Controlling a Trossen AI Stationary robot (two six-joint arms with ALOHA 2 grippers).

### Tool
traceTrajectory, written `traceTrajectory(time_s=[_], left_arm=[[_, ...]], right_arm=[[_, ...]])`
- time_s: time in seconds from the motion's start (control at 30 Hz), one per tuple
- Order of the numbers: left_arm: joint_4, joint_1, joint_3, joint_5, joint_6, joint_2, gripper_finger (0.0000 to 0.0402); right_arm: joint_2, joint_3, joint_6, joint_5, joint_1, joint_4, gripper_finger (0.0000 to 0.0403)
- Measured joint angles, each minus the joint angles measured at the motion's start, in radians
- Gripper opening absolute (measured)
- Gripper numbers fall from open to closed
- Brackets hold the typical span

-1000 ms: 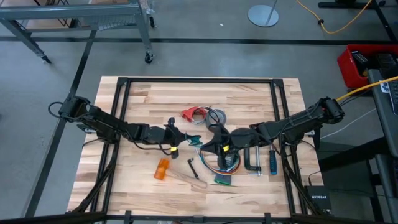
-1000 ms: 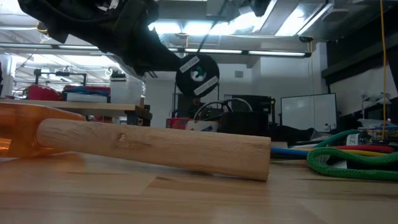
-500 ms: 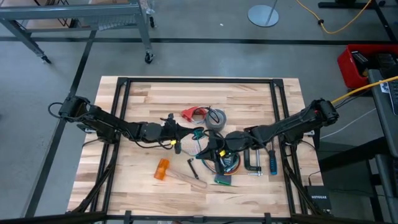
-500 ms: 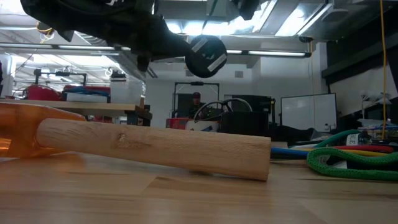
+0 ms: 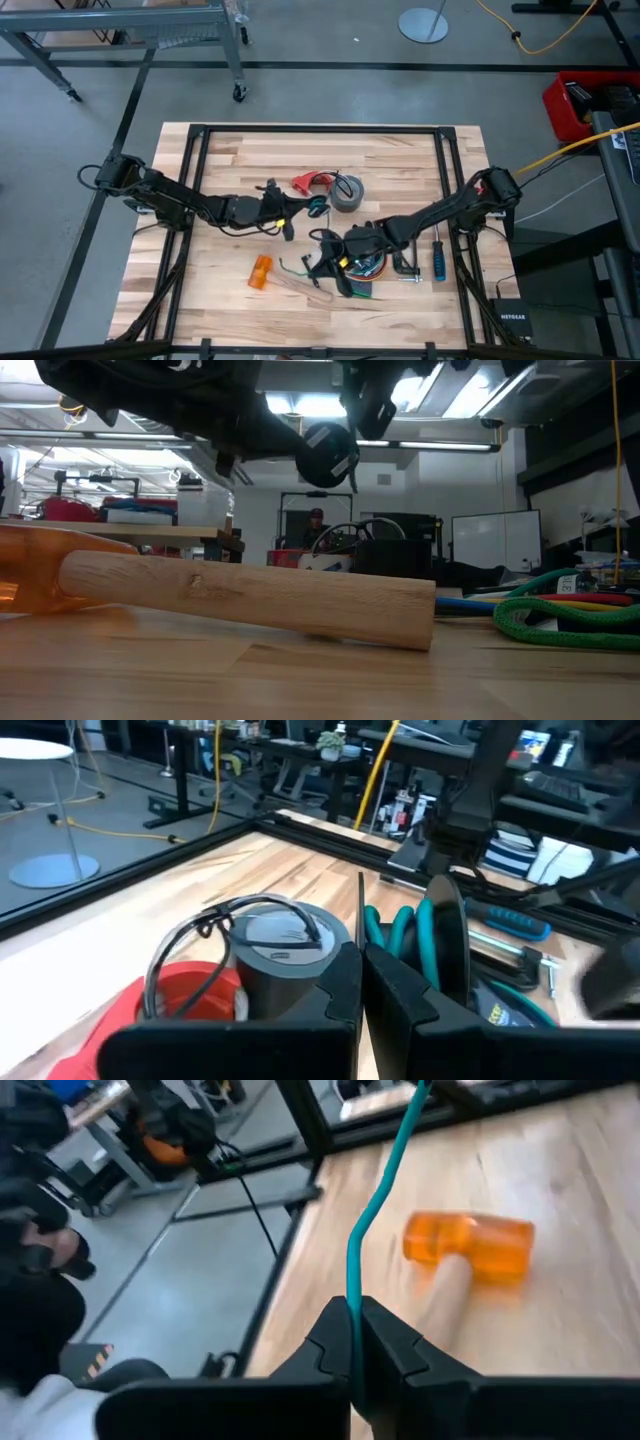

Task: Coil cords
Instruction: Uncoil the blue wire from the spool

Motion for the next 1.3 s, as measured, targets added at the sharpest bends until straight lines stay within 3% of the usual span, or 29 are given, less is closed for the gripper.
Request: traceTrajectory(time_s=[0.33, 0.53, 0.67, 0.83, 1.1, 1.3], left_arm=[[-0.033, -0.004, 0.001, 0.01, 0.055, -0.001, 0.0], [-0.202, -0.015, 0.002, 0.016, 0.041, -0.008, 0.0], [-0.326, -0.016, 0.002, 0.082, 0.005, -0.008, 0.0], [-0.418, -0.019, 0.002, 0.211, -0.019, -0.008, 0.0], [-0.473, -0.022, 0.002, 0.244, -0.022, -0.05, 0.0], [-0.483, -0.022, 0.002, 0.27, -0.021, -0.055, 0.0]], right_arm=[[0.001, 0.001, 0.055, 0.004, 0.048, -0.27, 0.0007], [0.001, 0.001, 0.111, 0.016, 0.074, -0.413, 0.0007], [0.001, 0.001, 0.127, 0.018, 0.076, -0.46, 0.0007], [-0.004, 0.001, 0.129, 0.089, 0.067, -0.557, 0.0007], [-0.137, 0.001, 0.125, 0.263, 0.032, -0.804, 0.0007], [-0.292, 0.001, 0.048, 0.366, -0.024, -0.838, 0.0007]])
